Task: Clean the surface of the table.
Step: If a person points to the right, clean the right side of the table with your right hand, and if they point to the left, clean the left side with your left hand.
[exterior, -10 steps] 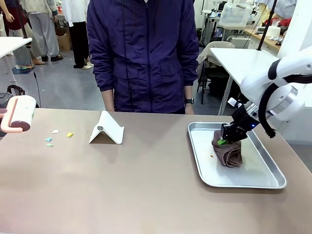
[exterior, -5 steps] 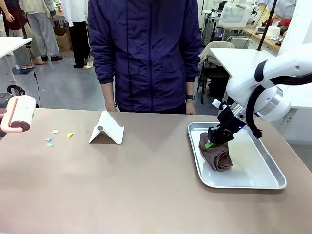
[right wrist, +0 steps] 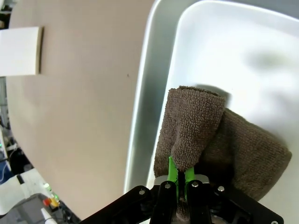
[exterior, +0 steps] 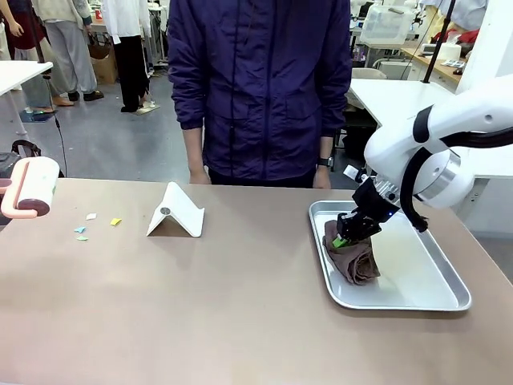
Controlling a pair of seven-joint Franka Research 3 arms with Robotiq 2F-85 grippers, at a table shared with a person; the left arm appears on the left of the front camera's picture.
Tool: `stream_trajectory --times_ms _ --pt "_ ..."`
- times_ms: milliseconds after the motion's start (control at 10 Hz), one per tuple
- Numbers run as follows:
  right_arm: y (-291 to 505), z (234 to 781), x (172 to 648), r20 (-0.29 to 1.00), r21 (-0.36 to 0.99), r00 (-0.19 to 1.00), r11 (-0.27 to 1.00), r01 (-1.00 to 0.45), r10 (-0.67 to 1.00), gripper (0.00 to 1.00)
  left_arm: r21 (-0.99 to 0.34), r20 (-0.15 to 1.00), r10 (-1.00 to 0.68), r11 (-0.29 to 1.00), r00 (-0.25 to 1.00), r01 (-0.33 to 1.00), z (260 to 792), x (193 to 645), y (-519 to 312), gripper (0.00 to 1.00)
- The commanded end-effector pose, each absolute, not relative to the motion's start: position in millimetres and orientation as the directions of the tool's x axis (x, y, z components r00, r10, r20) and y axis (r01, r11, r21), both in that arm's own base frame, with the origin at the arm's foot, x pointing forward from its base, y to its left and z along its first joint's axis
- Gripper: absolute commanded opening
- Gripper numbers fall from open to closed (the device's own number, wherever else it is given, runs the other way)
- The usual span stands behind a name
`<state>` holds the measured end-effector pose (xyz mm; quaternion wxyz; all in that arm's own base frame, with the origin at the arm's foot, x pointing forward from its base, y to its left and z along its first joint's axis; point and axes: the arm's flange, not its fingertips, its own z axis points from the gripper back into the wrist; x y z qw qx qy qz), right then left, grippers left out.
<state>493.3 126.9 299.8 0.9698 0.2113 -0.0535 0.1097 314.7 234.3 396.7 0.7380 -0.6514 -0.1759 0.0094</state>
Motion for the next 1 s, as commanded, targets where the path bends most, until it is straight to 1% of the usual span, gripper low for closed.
stream_trajectory --times_ms 0,400,700,900 --pt "110 286 490 0.148 0.330 0.981 0.929 -0.165 0.122 0.06 -0.963 0.258 0.248 0.148 0.934 0.227 399 314 234 0.22" --pt "49 308 494 0.181 0.359 0.982 0.933 -0.016 -0.053 0.06 -0.963 0.258 0.248 0.148 0.934 0.227 399 314 234 0.22" --pt "5 320 491 0.194 0.421 0.963 0.903 0.089 -0.186 0.06 -0.963 0.258 0.248 0.148 0.934 0.227 399 314 234 0.22" --pt "-14 327 487 0.204 0.477 0.949 0.871 0.120 -0.242 0.06 -0.963 0.258 0.248 0.148 0.934 0.227 399 314 234 0.22"
